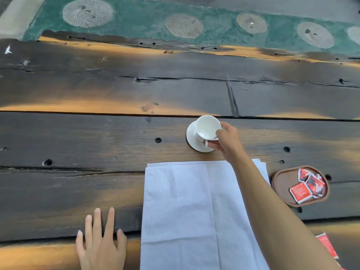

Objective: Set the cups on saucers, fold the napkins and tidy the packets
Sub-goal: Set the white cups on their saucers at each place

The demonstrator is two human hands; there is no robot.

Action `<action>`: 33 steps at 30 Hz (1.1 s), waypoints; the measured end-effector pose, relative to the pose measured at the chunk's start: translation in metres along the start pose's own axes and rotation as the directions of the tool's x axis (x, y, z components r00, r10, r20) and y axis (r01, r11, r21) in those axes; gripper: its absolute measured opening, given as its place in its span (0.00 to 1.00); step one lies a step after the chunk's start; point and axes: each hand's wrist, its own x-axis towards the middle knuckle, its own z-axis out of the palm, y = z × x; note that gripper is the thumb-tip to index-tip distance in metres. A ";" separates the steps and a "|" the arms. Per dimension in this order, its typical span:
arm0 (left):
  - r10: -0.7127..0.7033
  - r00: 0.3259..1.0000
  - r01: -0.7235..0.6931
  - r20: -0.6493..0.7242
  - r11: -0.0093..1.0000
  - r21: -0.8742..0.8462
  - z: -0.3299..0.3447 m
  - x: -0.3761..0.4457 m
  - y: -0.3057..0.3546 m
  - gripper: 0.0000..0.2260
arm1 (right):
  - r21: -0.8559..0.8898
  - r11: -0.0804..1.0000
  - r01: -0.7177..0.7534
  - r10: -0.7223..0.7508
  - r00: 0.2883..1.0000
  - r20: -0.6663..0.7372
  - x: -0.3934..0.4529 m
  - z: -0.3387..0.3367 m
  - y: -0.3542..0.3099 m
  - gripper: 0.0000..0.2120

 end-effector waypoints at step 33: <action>-0.095 0.887 0.382 0.452 0.700 -0.603 -0.026 0.219 0.287 0.07 | -0.522 0.838 0.158 -0.234 0.969 -0.083 0.056 -0.037 0.045 0.10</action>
